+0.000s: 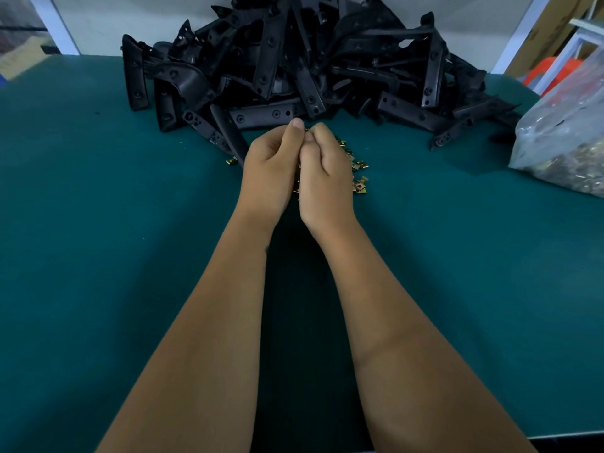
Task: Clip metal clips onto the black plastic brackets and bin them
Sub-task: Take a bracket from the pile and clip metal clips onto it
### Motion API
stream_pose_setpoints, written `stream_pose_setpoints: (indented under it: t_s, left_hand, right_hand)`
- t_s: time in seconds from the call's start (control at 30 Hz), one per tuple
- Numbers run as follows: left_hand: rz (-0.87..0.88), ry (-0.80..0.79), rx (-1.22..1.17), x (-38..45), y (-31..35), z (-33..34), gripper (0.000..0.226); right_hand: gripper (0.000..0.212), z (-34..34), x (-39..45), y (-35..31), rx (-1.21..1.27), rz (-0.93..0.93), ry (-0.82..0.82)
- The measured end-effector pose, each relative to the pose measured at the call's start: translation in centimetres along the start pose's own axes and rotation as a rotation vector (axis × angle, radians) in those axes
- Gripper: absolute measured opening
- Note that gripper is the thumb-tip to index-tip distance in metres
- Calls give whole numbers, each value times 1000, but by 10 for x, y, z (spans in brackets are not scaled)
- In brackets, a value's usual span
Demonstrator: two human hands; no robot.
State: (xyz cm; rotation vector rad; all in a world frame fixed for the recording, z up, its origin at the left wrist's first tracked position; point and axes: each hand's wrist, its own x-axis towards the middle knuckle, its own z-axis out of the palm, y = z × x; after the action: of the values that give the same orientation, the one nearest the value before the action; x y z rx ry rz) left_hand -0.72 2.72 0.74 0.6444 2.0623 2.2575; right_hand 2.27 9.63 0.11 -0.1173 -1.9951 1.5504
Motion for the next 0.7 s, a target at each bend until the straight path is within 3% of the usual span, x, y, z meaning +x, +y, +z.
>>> stream_pose_setpoints:
  t_s: [0.4,0.57,0.7]
  left_hand:
    - [-1,-43,-98,0,2,1,47]
    - [-65,21,-17,-2,0,2,50]
    - [-92,67,-2,-3,0,3,39]
  right_hand:
    - [28,1,-1,-5,-53,-60,90]
    - [29,4,-1,-3,-39,-32,116]
    - [33,4,0,-1,-24,-21,95]
